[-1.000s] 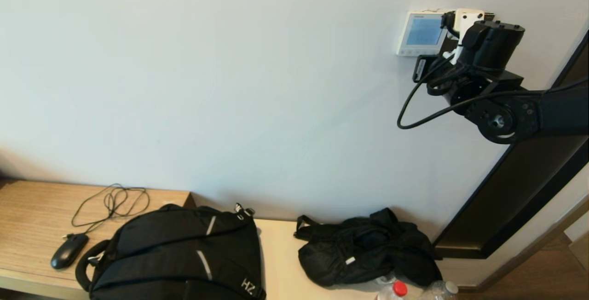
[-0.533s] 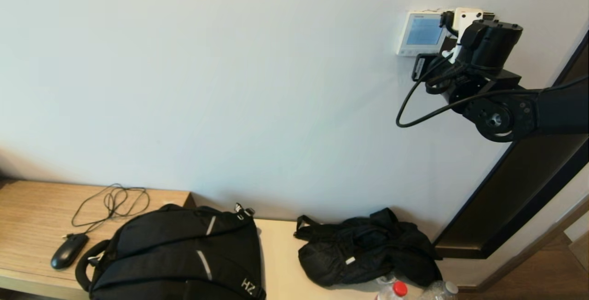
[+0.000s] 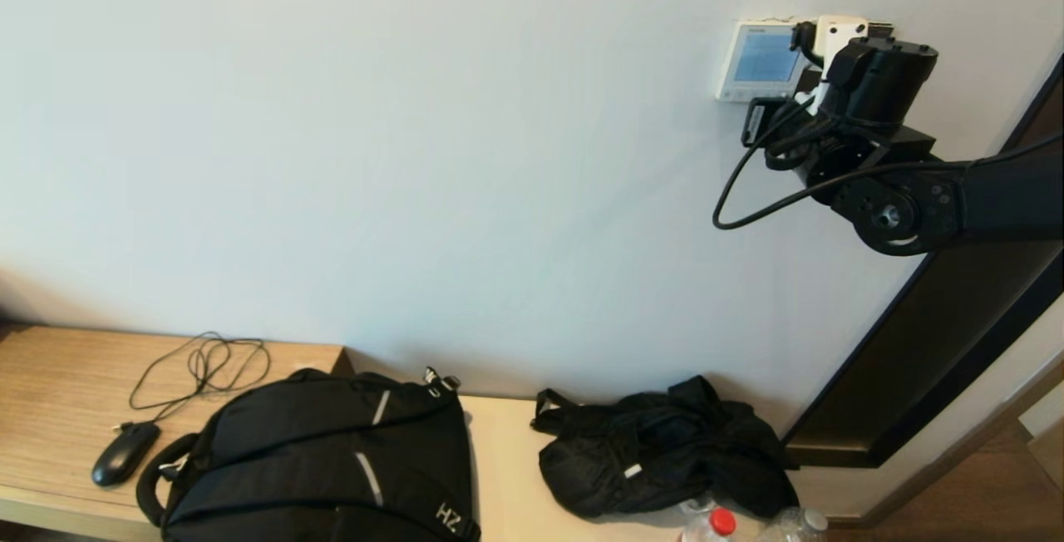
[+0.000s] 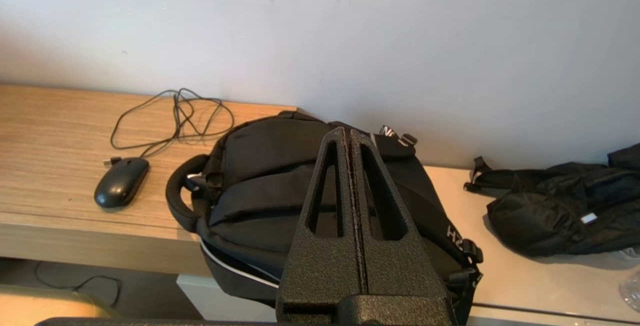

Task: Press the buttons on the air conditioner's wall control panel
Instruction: Turn on the central air conditioner, then press the temperature decrease button

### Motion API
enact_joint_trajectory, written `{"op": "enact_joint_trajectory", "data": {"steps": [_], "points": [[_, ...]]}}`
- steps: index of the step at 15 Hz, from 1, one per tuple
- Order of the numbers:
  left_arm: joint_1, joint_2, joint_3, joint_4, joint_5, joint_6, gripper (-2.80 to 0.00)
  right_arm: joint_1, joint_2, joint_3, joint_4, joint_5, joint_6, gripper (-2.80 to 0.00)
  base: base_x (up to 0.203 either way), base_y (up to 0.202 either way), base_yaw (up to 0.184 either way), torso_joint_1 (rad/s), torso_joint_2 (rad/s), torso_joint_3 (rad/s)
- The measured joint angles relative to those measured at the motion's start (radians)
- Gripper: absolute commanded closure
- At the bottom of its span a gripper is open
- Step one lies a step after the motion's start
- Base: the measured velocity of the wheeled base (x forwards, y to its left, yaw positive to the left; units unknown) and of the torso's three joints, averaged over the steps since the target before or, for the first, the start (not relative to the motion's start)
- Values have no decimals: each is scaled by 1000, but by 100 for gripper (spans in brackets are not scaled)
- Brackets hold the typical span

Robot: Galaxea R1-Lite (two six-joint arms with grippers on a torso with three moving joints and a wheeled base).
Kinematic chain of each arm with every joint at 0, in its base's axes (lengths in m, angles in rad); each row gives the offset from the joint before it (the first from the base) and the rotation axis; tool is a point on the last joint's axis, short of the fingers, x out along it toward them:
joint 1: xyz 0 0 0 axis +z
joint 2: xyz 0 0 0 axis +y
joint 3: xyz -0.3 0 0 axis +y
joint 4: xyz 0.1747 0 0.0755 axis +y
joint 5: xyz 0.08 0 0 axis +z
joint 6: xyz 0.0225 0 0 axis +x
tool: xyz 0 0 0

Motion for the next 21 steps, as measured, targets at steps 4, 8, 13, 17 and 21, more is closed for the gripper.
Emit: {"op": "enact_joint_trajectory", "data": {"steps": [4, 8, 13, 17, 21], "points": [[0, 0, 0, 0, 0, 0, 0, -13, 8, -9, -6, 1, 1, 0, 0, 0, 0, 0, 0, 0], [0, 0, 0, 0, 0, 0, 0, -8, -25, 24, -11, 6, 2, 0, 0, 0, 0, 0, 0, 0], [0, 0, 0, 0, 0, 0, 0, 41, -76, 76, -12, 11, -6, 0, 0, 0, 0, 0, 0, 0], [0, 0, 0, 0, 0, 1, 0, 82, -70, 80, -65, 6, -14, 0, 0, 0, 0, 0, 0, 0], [0, 0, 0, 0, 0, 0, 0, 85, -58, 78, -89, 2, -30, 0, 0, 0, 0, 0, 0, 0]]}}
